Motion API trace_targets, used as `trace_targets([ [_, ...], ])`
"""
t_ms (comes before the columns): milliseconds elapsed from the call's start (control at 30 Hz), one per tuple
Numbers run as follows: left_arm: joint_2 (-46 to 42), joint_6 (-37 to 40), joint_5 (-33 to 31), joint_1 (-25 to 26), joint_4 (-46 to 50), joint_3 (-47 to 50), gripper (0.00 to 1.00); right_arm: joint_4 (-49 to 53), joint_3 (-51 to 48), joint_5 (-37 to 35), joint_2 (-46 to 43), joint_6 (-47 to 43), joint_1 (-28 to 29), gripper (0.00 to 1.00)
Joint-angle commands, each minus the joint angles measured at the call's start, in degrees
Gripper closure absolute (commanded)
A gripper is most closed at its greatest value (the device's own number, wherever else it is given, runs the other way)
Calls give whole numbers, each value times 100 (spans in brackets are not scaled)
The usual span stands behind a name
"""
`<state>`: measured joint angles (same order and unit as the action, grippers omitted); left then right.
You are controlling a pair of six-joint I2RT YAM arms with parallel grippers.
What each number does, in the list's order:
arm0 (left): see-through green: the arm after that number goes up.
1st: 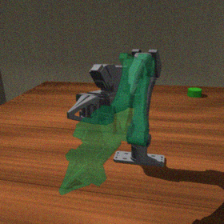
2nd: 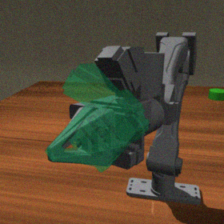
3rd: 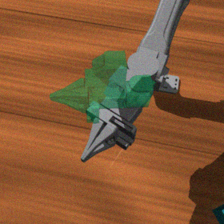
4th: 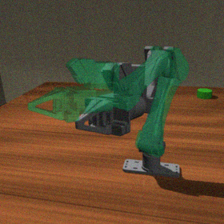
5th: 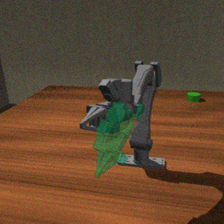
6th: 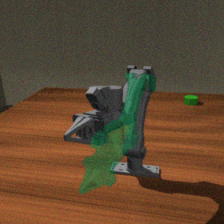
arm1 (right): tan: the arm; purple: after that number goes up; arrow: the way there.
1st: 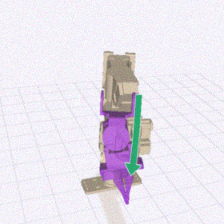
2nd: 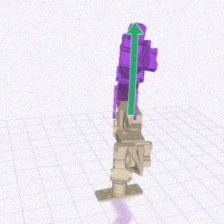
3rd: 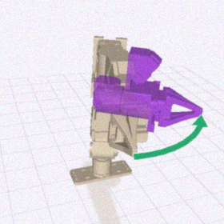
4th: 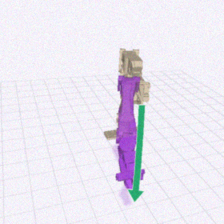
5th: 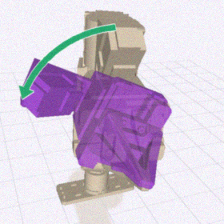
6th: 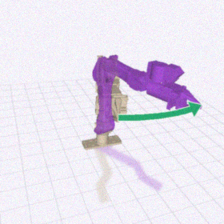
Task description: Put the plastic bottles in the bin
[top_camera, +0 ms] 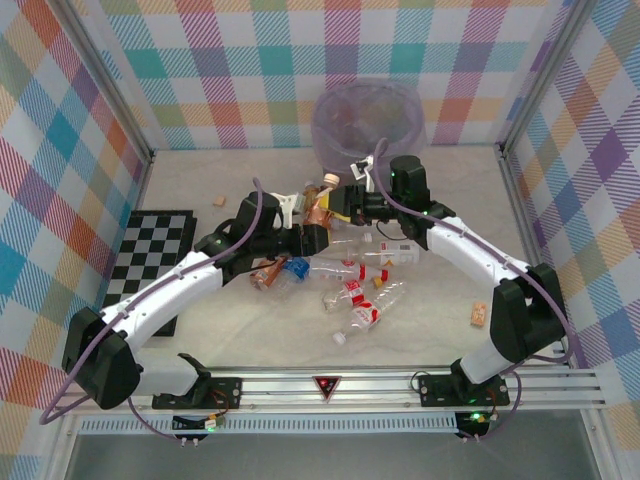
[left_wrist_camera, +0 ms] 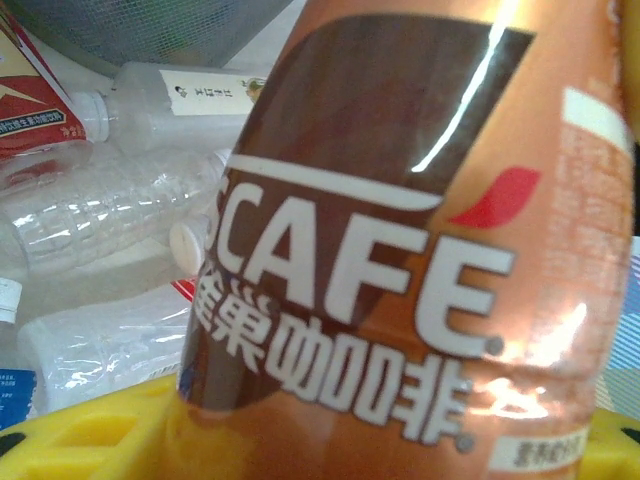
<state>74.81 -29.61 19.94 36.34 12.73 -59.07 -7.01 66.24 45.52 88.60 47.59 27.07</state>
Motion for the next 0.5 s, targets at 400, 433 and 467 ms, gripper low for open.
trace_targets([
  [400,101,13,35,66,-217,-193,26,375,464,-117,-26,-491,62,55],
  [433,103,10,59,66,-212,-199,23,464,492,-189,-46,-581,64,55],
  [467,89,9,73,66,-192,-211,19,539,519,-246,-62,-647,45,56],
])
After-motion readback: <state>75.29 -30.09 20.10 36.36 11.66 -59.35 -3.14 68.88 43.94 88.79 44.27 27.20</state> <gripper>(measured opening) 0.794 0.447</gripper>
